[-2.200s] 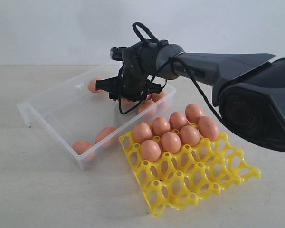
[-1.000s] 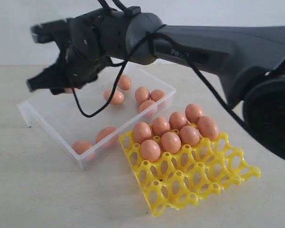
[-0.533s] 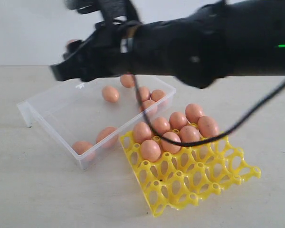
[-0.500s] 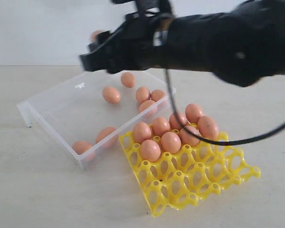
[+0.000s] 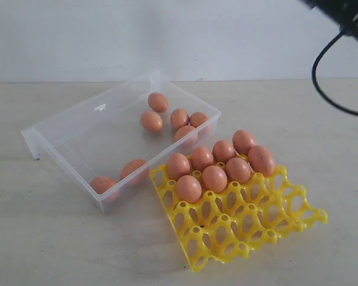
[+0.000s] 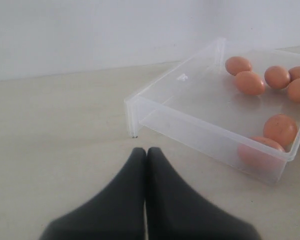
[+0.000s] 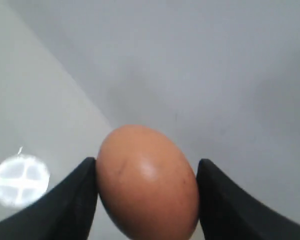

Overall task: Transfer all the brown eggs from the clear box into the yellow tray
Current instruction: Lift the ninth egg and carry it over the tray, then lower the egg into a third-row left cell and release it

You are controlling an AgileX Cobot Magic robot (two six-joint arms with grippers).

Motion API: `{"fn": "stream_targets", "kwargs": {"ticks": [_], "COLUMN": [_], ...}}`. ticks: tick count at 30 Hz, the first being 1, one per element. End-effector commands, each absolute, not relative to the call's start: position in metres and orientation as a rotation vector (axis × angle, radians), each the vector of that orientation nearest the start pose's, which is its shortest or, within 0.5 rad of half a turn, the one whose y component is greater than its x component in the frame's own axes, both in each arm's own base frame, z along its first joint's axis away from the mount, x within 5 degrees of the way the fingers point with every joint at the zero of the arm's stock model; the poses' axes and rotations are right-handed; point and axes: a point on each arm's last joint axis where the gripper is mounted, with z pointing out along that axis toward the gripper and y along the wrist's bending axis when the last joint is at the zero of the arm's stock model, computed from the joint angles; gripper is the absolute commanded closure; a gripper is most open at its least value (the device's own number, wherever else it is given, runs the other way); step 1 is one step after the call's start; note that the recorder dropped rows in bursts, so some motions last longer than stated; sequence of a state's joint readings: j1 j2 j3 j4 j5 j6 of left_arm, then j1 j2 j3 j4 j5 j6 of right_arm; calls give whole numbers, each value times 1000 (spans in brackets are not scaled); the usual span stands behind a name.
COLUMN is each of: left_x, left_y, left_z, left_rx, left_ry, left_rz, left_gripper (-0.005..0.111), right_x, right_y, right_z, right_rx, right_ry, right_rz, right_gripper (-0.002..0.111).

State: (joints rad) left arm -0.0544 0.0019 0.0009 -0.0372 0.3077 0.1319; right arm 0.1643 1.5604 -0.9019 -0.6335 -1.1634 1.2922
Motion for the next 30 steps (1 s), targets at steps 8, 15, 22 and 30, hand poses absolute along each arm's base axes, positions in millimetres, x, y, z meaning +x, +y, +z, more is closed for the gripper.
{"fn": "stream_targets", "kwargs": {"ticks": [8, 15, 22, 30], "left_x": [54, 54, 54, 54], "left_y": [-4, -4, -4, -4], "left_z": [186, 186, 186, 186], "left_rx": [141, 141, 141, 141], "left_ry": [1781, 1781, 1781, 1781], "left_rz": [25, 25, 25, 25], "left_gripper": [111, 111, 111, 111], "right_x": [232, 211, 218, 222], "right_y": [151, 165, 160, 155], "right_z": [211, 180, 164, 158], "right_rx": [-585, -733, -729, -733], "right_ry": [1794, 1963, 2110, 2160], "right_rz": [1507, 1299, 1048, 937], "right_gripper": [109, 109, 109, 109]}}
